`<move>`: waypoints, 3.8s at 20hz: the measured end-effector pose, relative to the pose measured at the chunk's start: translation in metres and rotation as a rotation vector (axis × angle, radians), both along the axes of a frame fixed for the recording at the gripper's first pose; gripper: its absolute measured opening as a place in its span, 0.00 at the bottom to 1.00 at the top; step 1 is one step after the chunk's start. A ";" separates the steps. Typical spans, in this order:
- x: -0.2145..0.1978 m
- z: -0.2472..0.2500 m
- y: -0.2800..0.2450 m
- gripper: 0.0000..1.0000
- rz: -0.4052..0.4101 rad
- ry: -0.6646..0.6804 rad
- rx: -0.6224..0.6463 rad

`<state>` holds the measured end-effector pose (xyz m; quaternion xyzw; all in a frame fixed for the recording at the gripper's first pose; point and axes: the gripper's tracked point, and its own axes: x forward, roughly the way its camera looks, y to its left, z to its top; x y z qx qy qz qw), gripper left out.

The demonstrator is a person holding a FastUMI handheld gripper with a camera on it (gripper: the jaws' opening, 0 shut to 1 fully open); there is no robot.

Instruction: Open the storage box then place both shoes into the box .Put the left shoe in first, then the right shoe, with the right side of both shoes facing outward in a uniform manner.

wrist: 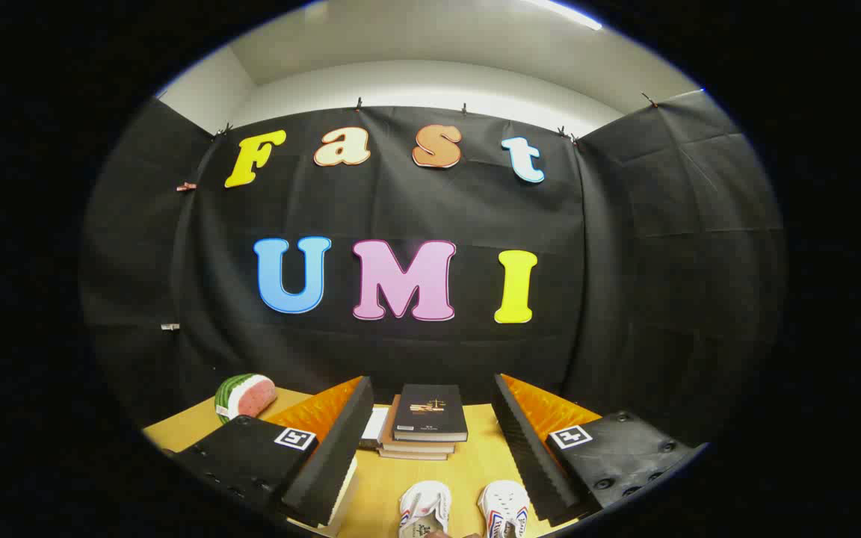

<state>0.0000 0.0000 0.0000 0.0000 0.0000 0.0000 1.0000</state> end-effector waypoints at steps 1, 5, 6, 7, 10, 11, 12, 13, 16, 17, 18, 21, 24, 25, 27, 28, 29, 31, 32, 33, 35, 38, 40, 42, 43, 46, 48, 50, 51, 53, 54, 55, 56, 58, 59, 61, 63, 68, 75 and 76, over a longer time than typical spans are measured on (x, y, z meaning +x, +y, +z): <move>0.000 -0.001 0.003 0.97 0.004 0.005 0.000; 0.000 -0.004 0.003 0.97 0.015 0.015 0.002; -0.001 -0.004 0.002 0.97 0.018 0.014 0.001; -0.001 -0.004 0.003 0.97 0.020 0.013 0.000; -0.002 -0.005 0.006 0.97 0.030 0.019 0.004; -0.001 -0.006 0.007 0.97 0.033 0.021 0.007; -0.002 -0.006 0.008 0.97 0.037 0.021 0.009; -0.002 -0.006 0.010 0.97 0.041 0.020 0.009; -0.004 -0.005 0.016 0.97 0.056 0.018 0.009; -0.004 -0.006 0.018 0.97 0.062 0.019 0.008; -0.005 -0.006 0.020 0.97 0.066 0.019 0.007; -0.007 -0.006 0.026 0.97 0.078 0.019 0.008; -0.009 -0.009 0.030 0.97 0.090 0.026 0.005; -0.010 -0.011 0.031 0.97 0.093 0.030 0.005; -0.010 -0.016 0.035 0.97 0.101 0.042 0.004; -0.010 -0.019 0.037 0.97 0.104 0.050 0.000; -0.009 -0.021 0.038 0.97 0.107 0.057 -0.004; -0.007 -0.027 0.039 0.97 0.110 0.073 -0.006; -0.006 -0.029 0.039 0.97 0.112 0.082 -0.004; -0.005 -0.034 0.040 0.97 0.114 0.093 0.001; -0.003 -0.044 0.040 0.97 0.123 0.125 0.013; -0.001 -0.064 0.046 0.97 0.156 0.191 0.040; -0.001 -0.080 0.055 0.98 0.196 0.251 0.070; -0.002 -0.095 0.064 0.98 0.237 0.327 0.122; -0.003 -0.107 0.071 0.98 0.261 0.375 0.155; -0.013 -0.136 0.090 0.99 0.339 0.529 0.253; -0.020 -0.153 0.102 0.98 0.386 0.611 0.298; -0.032 -0.173 0.114 0.98 0.440 0.693 0.339; -0.038 -0.185 0.121 0.98 0.468 0.744 0.361; -0.047 -0.209 0.131 0.98 0.506 0.844 0.425; -0.049 -0.217 0.136 0.98 0.514 0.895 0.472; -0.051 -0.222 0.139 0.98 0.523 0.931 0.521; -0.051 -0.228 0.142 0.98 0.527 0.949 0.551; -0.054 -0.246 0.143 0.98 0.531 0.993 0.567; -0.056 -0.251 0.146 0.98 0.542 1.019 0.593; -0.061 -0.257 0.158 0.98 0.572 1.075 0.683; -0.064 -0.259 0.168 0.98 0.611 1.105 0.738; -0.068 -0.254 0.180 0.81 0.697 1.116 0.769; -0.068 -0.253 0.181 0.53 0.678 1.282 0.888; -0.067 -0.252 0.179 0.37 0.660 1.298 0.894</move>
